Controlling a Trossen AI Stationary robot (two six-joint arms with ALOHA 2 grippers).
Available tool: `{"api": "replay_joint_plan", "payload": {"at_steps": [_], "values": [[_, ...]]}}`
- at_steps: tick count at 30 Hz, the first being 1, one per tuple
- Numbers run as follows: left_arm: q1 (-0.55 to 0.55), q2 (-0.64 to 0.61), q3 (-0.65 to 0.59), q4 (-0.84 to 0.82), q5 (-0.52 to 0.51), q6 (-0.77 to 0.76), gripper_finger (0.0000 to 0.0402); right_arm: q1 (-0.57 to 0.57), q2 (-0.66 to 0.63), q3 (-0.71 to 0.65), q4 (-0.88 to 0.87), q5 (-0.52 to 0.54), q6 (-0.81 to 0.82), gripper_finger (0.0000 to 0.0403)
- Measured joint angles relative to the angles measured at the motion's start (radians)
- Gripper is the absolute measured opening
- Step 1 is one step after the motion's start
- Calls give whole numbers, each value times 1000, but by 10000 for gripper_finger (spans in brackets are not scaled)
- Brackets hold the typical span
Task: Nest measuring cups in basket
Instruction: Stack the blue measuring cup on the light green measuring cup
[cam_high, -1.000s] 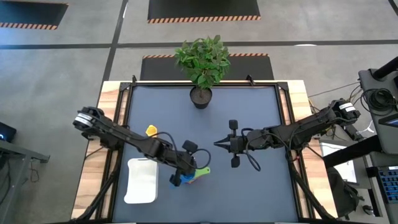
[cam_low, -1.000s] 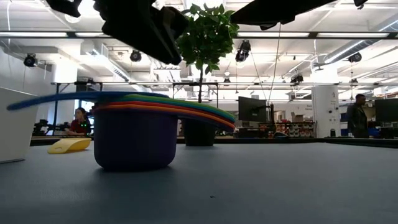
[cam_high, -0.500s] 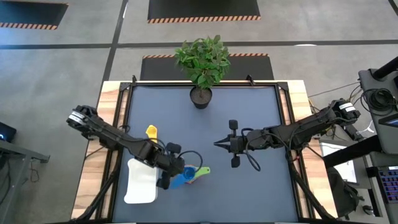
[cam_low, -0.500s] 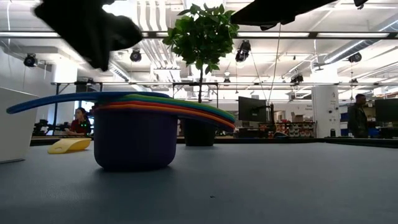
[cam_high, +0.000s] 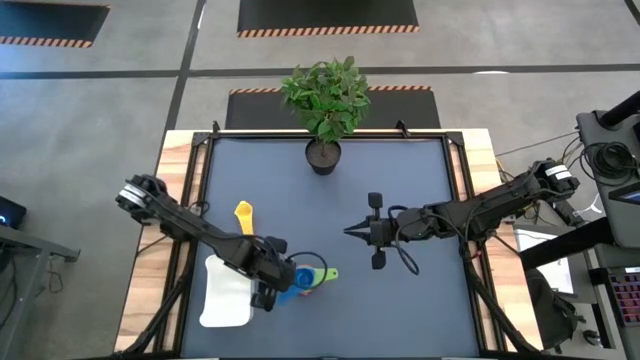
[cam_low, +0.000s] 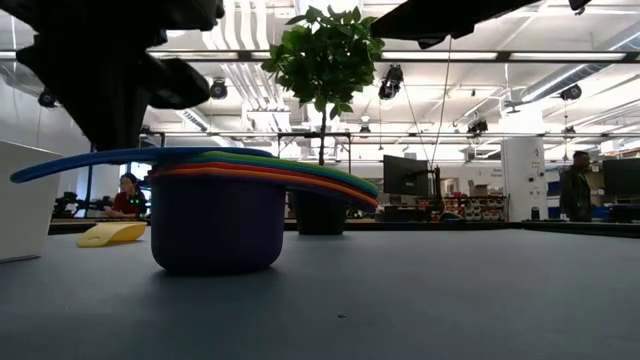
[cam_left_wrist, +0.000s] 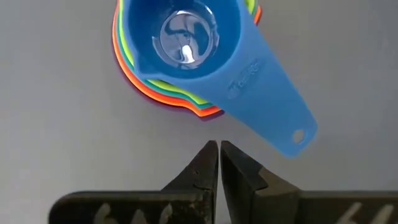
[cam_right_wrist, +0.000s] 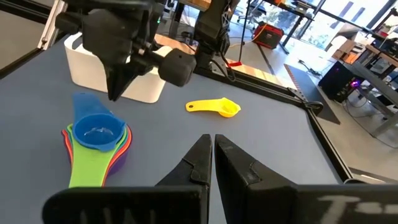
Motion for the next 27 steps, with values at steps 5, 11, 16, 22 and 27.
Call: {"api": "replay_joint_plan", "payload": {"at_steps": [5, 11, 16, 22, 27], "values": [[0, 33, 0, 2, 2, -16, 0, 0, 0, 0, 1, 0, 1, 9], [-4, 48, 0, 52, 53, -41, 0, 0, 0, 0, 1, 0, 1, 9], [-14, 52, 0, 106, 55, -51, 0, 0, 0, 0, 1, 0, 1, 9], [-30, 53, 0, 170, 78, -90, 0, 0, 0, 0, 1, 0, 1, 9], [-40, 57, 0, 236, 75, -112, 0, 0, 0, 0, 1, 0, 1, 9]]}}
